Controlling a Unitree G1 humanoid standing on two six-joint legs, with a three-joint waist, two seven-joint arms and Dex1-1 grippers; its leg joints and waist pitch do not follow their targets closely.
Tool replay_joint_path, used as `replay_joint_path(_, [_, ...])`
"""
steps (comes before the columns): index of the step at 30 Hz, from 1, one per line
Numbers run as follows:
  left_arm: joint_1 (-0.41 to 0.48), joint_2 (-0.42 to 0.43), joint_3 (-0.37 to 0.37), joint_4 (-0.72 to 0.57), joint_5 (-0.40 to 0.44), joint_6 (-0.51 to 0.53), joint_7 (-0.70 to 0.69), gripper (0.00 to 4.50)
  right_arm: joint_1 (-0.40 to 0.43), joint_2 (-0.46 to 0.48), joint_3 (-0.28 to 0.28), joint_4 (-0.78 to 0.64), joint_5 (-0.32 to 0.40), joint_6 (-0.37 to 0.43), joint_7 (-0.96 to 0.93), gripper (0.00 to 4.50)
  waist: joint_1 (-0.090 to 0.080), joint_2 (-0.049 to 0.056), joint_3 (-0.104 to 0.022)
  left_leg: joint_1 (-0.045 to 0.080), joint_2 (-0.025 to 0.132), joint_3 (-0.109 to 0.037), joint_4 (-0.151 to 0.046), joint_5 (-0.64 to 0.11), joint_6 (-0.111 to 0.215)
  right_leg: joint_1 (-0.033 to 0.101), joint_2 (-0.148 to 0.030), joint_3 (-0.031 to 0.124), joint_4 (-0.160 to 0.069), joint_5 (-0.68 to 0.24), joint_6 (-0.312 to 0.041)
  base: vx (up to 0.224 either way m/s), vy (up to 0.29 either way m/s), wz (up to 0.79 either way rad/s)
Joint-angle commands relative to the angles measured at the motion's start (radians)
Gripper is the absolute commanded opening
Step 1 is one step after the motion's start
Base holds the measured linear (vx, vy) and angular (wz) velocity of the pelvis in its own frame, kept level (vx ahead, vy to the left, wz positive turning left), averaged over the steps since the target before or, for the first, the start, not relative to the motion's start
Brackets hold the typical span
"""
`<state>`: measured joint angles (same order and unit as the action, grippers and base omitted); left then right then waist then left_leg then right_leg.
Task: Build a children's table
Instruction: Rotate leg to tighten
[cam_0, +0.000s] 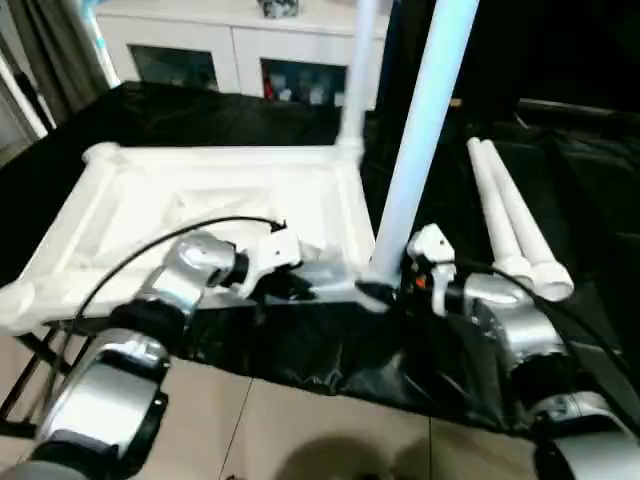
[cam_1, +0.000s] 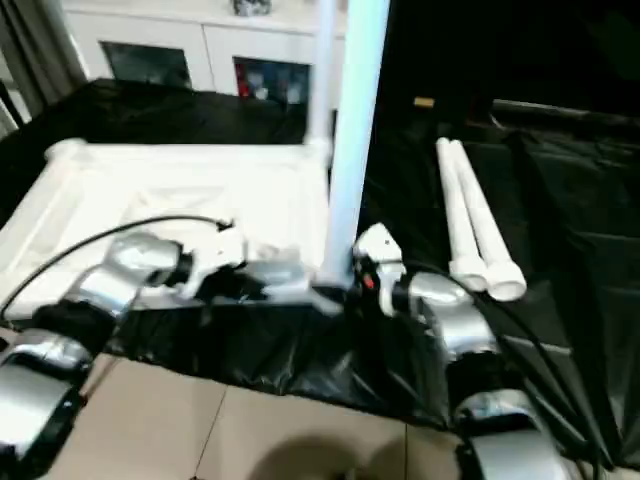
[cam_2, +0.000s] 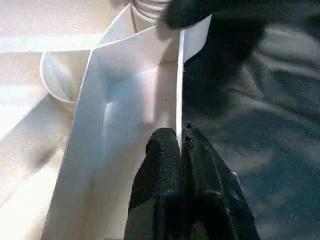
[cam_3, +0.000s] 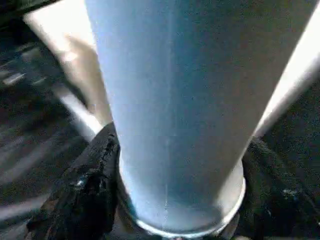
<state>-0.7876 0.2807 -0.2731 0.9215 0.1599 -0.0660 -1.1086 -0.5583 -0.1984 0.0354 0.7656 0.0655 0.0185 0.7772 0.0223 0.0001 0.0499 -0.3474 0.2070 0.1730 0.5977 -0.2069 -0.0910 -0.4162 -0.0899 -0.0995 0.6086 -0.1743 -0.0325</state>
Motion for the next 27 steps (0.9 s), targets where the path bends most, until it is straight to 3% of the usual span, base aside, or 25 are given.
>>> replay_joint_path(1, [-0.024,-0.094,-0.002,-0.014,0.005,0.039,0.110,0.00,-0.016,0.103,0.033,0.059,-0.033,0.029,-0.155,2.70,-0.004,-0.007,-0.057,-0.003,0.014,0.000,-0.071,-0.187,0.039,0.056,-0.051,0.048,-0.100,-0.426,-0.139,0.000,0.000,0.00])
replay_joint_path(4, [-0.022,-0.142,-0.004,-0.020,0.010,0.067,0.168,0.00,-0.025,0.160,0.024,0.076,-0.045,0.032,-0.264,2.70,-0.007,-0.005,-0.056,0.004,0.011,0.001,-0.070,-0.215,0.045,0.050,-0.051,0.047,-0.109,-0.458,-0.132,0.000,0.000,0.00])
replay_joint_path(9, [-0.017,-0.187,-0.017,-0.019,0.017,0.061,0.201,0.00,-0.037,0.240,0.009,0.075,-0.051,-0.009,-0.372,2.70,-0.012,-0.003,-0.059,-0.003,0.012,-0.002,-0.074,-0.226,0.054,0.055,-0.051,0.046,-0.107,-0.428,-0.132,0.000,0.000,0.00])
replay_joint_path(10, [-0.016,-0.185,-0.019,-0.021,0.017,0.060,0.198,0.00,-0.037,0.240,0.009,0.074,-0.051,-0.016,-0.372,3.05,-0.013,-0.002,-0.058,-0.003,0.013,-0.003,-0.074,-0.227,0.055,0.054,-0.052,0.047,-0.106,-0.420,-0.136,0.000,0.000,0.00])
replay_joint_path(16, [-0.002,-0.142,-0.018,-0.044,0.010,0.026,0.145,0.00,-0.034,0.187,-0.002,0.064,-0.032,-0.033,-0.303,3.69,-0.019,0.002,-0.061,-0.008,0.017,-0.003,-0.076,-0.224,0.069,0.062,-0.052,0.049,-0.097,-0.328,-0.177,0.000,0.000,0.00])
replay_joint_path(18, [0.016,-0.105,-0.010,-0.071,-0.012,0.013,0.068,0.00,-0.033,0.120,0.004,0.057,-0.033,-0.047,-0.207,3.85,-0.017,-0.001,-0.063,-0.009,0.018,-0.003,-0.074,-0.211,0.078,0.066,-0.055,0.050,-0.092,-0.292,-0.195,0.000,0.000,0.00])
replay_joint_path(20, [0.019,-0.100,-0.009,-0.076,-0.015,0.014,0.056,0.00,-0.034,0.109,0.003,0.054,-0.032,-0.047,-0.189,3.85,-0.017,-0.002,-0.066,-0.012,0.019,0.000,-0.070,-0.177,0.097,0.069,-0.056,0.053,-0.085,-0.231,-0.215,0.000,0.000,0.00])
replay_joint_path(22, [0.025,-0.084,-0.014,-0.085,-0.013,-0.001,0.030,0.00,-0.034,0.081,0.003,0.045,-0.020,-0.044,-0.126,3.85,-0.014,0.000,-0.070,-0.007,0.020,0.001,-0.067,-0.139,0.110,0.068,-0.055,0.054,-0.076,-0.163,-0.240,0.000,0.000,0.00])
replay_joint_path(23, [0.030,-0.070,-0.019,-0.090,-0.015,-0.016,0.002,0.00,-0.034,0.056,0.010,0.038,-0.011,-0.048,-0.061,3.85,-0.014,0.001,-0.074,-0.013,0.020,0.000,-0.064,-0.091,0.134,0.075,-0.053,0.053,-0.063,-0.072,-0.267,0.000,0.000,0.00])
replay_joint_path(27, [0.044,-0.029,-0.030,-0.096,-0.021,-0.046,-0.087,0.00,-0.021,-0.019,0.047,-0.008,0.011,-0.038,0.152,3.85,-0.010,-0.003,-0.078,-0.016,0.023,0.001,-0.057,-0.043,0.183,0.081,-0.053,0.051,-0.049,0.026,-0.296,0.000,0.000,0.00])
